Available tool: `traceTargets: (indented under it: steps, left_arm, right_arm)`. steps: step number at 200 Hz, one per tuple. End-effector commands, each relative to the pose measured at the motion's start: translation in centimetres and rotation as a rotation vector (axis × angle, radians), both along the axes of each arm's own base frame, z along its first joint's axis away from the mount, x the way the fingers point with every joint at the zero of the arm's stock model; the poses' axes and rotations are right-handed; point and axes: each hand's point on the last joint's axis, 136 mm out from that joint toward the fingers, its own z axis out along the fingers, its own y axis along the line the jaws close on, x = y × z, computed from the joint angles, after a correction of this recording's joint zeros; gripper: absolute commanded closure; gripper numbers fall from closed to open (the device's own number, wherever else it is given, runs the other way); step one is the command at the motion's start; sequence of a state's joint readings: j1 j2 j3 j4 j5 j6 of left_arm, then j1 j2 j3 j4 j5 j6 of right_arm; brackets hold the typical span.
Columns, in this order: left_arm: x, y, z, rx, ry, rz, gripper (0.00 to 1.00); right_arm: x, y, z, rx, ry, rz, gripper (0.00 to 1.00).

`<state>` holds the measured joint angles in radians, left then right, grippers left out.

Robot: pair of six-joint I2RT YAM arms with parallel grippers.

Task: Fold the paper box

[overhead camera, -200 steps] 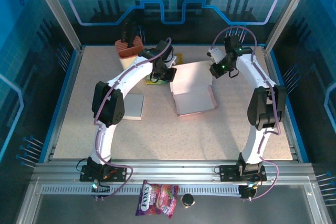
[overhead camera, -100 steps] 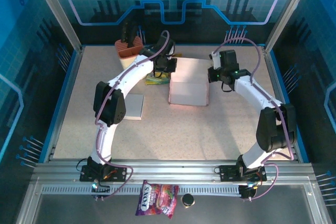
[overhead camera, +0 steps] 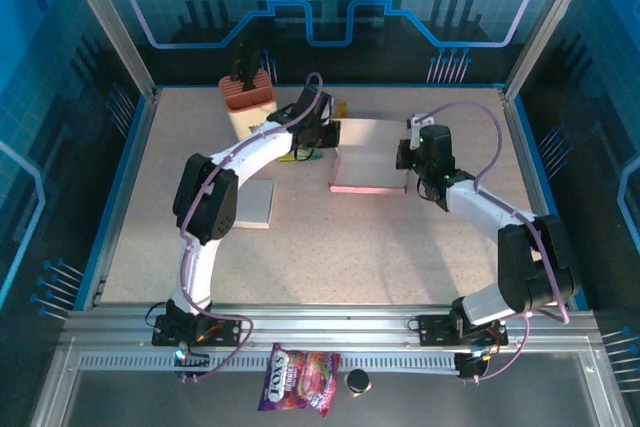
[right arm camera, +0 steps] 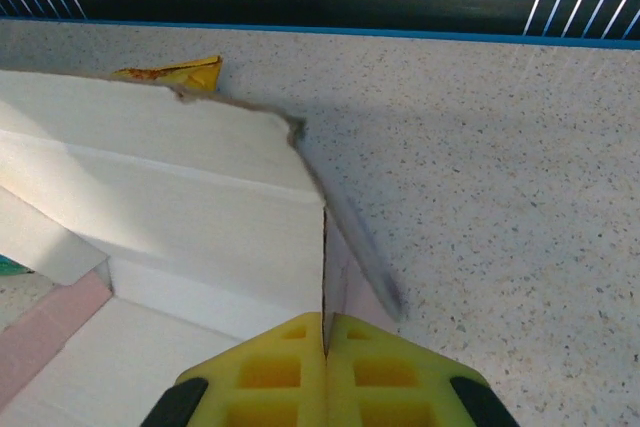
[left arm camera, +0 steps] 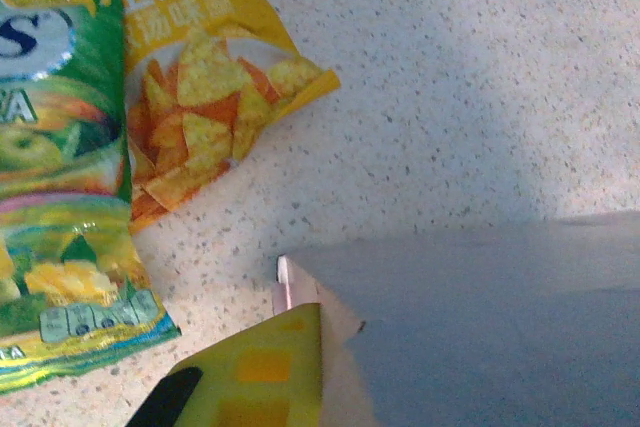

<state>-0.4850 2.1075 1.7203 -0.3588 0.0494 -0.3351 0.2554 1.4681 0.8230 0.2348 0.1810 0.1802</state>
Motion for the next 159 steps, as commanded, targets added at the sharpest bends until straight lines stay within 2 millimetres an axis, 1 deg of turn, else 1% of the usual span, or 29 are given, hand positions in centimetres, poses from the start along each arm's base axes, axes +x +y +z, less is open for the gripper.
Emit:
traceTargets:
  steps: [1, 16, 43, 78, 82, 85, 90, 100, 105, 118, 129, 149, 159]
  left_arm:
    - [-2.0, -4.4, 4.9, -0.169, -0.186, -0.134, 1.0]
    - [-2.6, -4.5, 4.9, -0.181, -0.241, -0.145, 1.0]
    - [-3.9, -5.0, 3.9, -0.184, -0.246, -0.163, 1.0]
    - [-5.8, -5.3, 2.0, -0.157, -0.24, -0.172, 1.0]
    - [-6.0, -5.2, 1.8, -0.151, -0.242, -0.171, 1.0]
    - [-6.2, -5.3, 1.7, -0.144, -0.244, -0.171, 1.0]
    - [-6.5, -5.3, 1.5, -0.134, -0.248, -0.171, 1.0]
    - [-6.9, -5.1, 1.1, -0.095, -0.256, -0.167, 1.0]
    - [-7.1, -5.0, 0.9, -0.072, -0.261, -0.161, 1.0]
    - [-7.4, -4.5, 0.3, -0.007, -0.275, -0.144, 1.0]
    - [-7.5, -4.1, -0.1, 0.053, -0.279, -0.125, 1.0]
    - [-7.8, -3.4, -0.8, 0.13, -0.29, -0.094, 1.0]
    - [-8.0, -3.4, -1.0, 0.148, -0.293, -0.085, 1.0]
  right_arm:
    - [-0.4, 2.2, 2.4, 0.078, -0.133, 0.069, 1.0]
    - [-1.1, 2.0, 1.3, 0.071, -0.119, 0.058, 1.0]
    - [-2.4, 1.2, -0.7, 0.054, -0.057, 0.031, 1.0]
    - [-4.0, 1.0, -1.8, 0.053, 0.014, 0.017, 1.0]
    - [-4.0, 0.9, -1.6, 0.059, 0.014, 0.011, 1.0]
    - [-4.3, 0.7, -2.1, 0.055, 0.038, 0.004, 0.99]
    - [-4.6, 0.4, -2.3, 0.057, 0.057, -0.013, 0.98]
    - [-5.0, 0.0, -2.4, 0.072, 0.092, -0.048, 0.92]
    - [-5.2, -0.1, -2.4, 0.086, 0.108, -0.059, 0.87]
    - [-5.9, 0.0, -2.1, 0.13, 0.156, -0.078, 0.69]
    - [-6.6, -0.1, -1.5, 0.172, 0.198, -0.107, 0.58]
    - [-8.7, -0.8, -0.4, 0.274, 0.282, -0.203, 0.49]
    - [-10.1, -1.1, -0.4, 0.347, 0.34, -0.266, 0.46]
